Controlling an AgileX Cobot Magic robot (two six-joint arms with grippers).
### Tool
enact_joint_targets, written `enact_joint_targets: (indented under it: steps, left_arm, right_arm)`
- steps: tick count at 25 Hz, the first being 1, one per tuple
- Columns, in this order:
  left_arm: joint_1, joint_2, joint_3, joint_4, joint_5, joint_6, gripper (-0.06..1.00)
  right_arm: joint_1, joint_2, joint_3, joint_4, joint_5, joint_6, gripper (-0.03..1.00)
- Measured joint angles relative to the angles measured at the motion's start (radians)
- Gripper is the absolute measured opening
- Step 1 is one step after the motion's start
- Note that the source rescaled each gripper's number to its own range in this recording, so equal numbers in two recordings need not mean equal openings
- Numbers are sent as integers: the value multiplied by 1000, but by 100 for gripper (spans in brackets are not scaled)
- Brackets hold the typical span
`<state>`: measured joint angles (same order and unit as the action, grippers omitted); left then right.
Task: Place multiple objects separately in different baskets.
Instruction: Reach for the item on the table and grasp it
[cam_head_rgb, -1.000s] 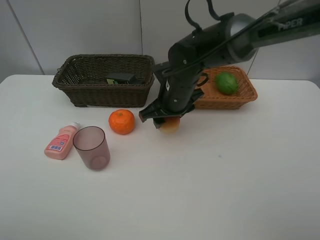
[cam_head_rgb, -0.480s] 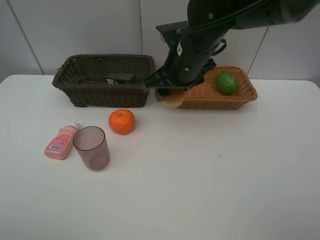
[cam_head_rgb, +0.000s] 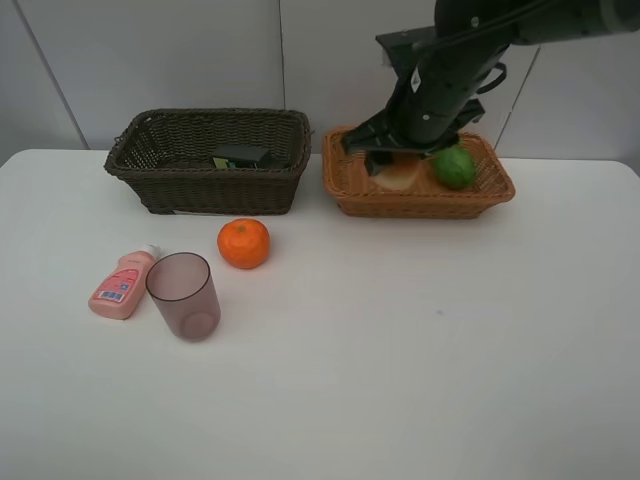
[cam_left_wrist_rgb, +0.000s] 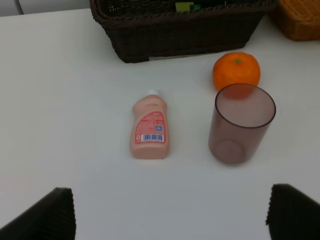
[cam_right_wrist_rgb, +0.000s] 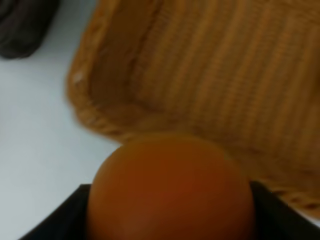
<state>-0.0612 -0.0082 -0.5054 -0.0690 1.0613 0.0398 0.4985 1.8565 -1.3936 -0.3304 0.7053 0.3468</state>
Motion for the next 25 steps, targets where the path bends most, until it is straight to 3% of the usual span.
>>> enact_joint_targets:
  steps: [5, 12, 25]
  left_arm:
    - [0, 0, 0, 0, 0, 0, 99]
    - [0, 0, 0, 0, 0, 0, 99]
    - [0, 0, 0, 0, 0, 0, 99]
  right_arm:
    - [-115, 0, 0, -61, -107, 0, 38]
    - [-199, 25, 0, -70, -276, 0, 38]
    - [-217, 142, 0, -66, -309, -26, 38]
